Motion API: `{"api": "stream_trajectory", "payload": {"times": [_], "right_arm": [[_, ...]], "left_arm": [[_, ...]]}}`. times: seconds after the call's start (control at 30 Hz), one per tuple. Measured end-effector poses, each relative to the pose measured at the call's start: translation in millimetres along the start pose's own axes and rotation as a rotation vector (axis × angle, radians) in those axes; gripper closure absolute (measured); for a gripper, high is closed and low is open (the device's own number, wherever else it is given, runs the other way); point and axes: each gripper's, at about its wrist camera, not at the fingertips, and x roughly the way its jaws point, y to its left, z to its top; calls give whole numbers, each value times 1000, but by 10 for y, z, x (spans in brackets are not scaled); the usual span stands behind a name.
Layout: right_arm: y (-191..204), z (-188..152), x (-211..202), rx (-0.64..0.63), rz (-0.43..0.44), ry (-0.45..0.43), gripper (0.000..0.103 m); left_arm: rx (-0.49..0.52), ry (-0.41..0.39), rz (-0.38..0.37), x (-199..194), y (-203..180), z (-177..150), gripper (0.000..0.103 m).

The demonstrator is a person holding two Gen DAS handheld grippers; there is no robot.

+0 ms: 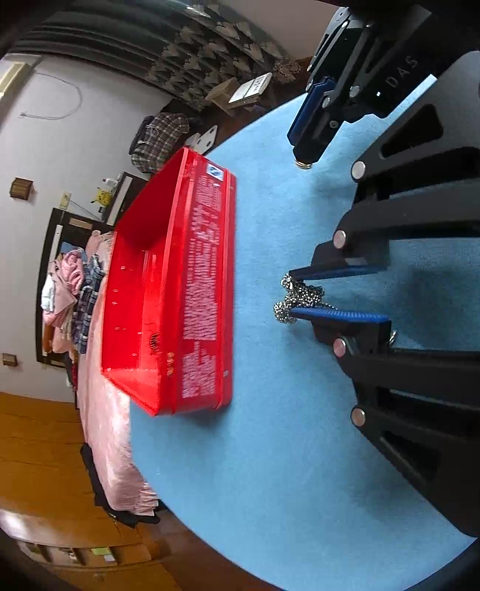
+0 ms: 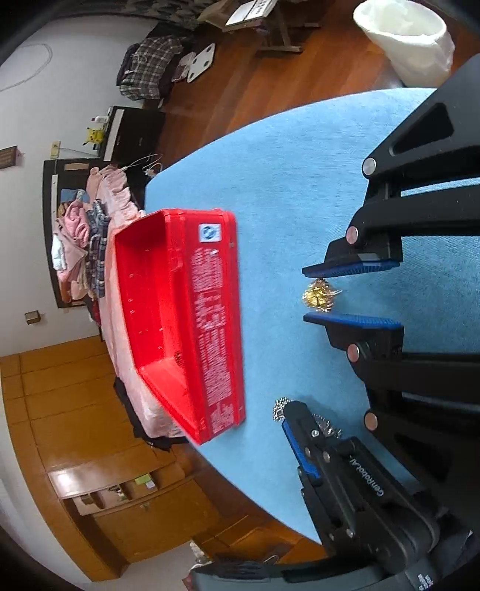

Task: Organize jewelry
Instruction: 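Carry chain and pendant into the red tin and open both tools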

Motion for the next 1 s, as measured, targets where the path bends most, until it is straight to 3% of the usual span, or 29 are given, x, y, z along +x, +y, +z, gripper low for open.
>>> {"api": "stream_trajectory", "payload": {"times": [0.57,1.0], "right_arm": [[112,368,-189,-28,44,-77,84],[103,1042,-250,-68,44,-211,84]], "left_arm": [[-40,-129,-31,-359,117,419,90],[-36,-246,-48,-411,76,969,90]]}}
